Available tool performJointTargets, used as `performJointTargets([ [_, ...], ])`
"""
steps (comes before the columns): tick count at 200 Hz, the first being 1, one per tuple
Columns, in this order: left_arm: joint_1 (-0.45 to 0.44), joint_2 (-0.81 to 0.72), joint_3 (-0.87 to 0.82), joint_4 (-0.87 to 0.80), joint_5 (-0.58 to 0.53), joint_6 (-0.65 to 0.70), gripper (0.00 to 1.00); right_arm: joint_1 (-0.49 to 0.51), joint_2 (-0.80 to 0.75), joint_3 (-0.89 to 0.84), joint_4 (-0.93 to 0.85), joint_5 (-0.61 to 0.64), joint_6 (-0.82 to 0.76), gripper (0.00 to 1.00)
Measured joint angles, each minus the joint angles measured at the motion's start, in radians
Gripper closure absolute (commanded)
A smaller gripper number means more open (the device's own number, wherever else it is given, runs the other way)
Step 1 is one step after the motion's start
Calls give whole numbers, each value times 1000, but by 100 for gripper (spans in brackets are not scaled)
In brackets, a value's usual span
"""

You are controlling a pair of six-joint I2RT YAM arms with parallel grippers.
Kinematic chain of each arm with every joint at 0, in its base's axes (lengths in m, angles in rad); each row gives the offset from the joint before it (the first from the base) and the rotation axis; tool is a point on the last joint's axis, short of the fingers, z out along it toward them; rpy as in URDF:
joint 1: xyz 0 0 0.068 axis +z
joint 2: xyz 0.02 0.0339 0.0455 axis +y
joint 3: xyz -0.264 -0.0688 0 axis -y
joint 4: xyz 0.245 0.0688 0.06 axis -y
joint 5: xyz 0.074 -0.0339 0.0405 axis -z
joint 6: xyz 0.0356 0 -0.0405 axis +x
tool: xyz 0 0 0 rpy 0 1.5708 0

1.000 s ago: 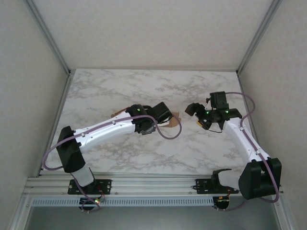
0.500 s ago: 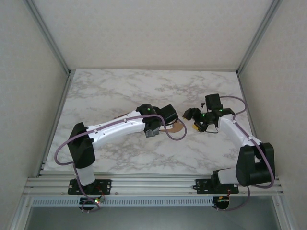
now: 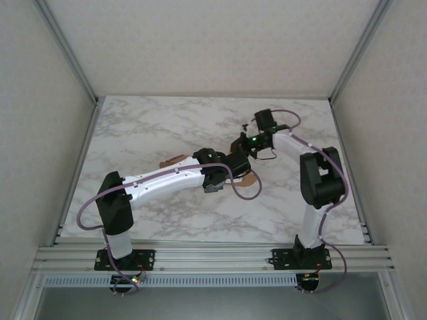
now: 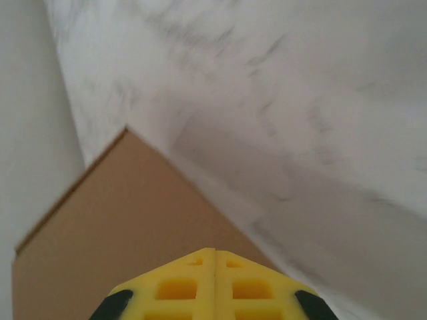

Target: Fold the paper box

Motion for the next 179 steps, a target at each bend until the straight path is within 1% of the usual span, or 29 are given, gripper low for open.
performJointTargets([
  [16,0,10,0,8,-27,2,66,50,54,33,-26,-55,-39,96],
  [37,0,31,0,-7,-37,14,63,87,120,63,-42,-82,-78,96],
  [57,0,47,0,-18,-42,14,59,97,156,78,-50,-101,-100,96],
  [67,0,47,0,-19,-46,15,55,97,166,91,-57,-110,-111,96],
  [118,-6,41,-9,29,-111,40,42,126,204,146,-82,-116,-187,92],
  [153,4,38,-25,134,-188,82,38,138,207,146,-113,-126,-201,90],
  [165,13,35,-26,154,-189,95,38,139,207,146,-116,-127,-199,89],
  [179,18,28,-36,171,-183,107,37,136,207,146,-116,-127,-193,86],
])
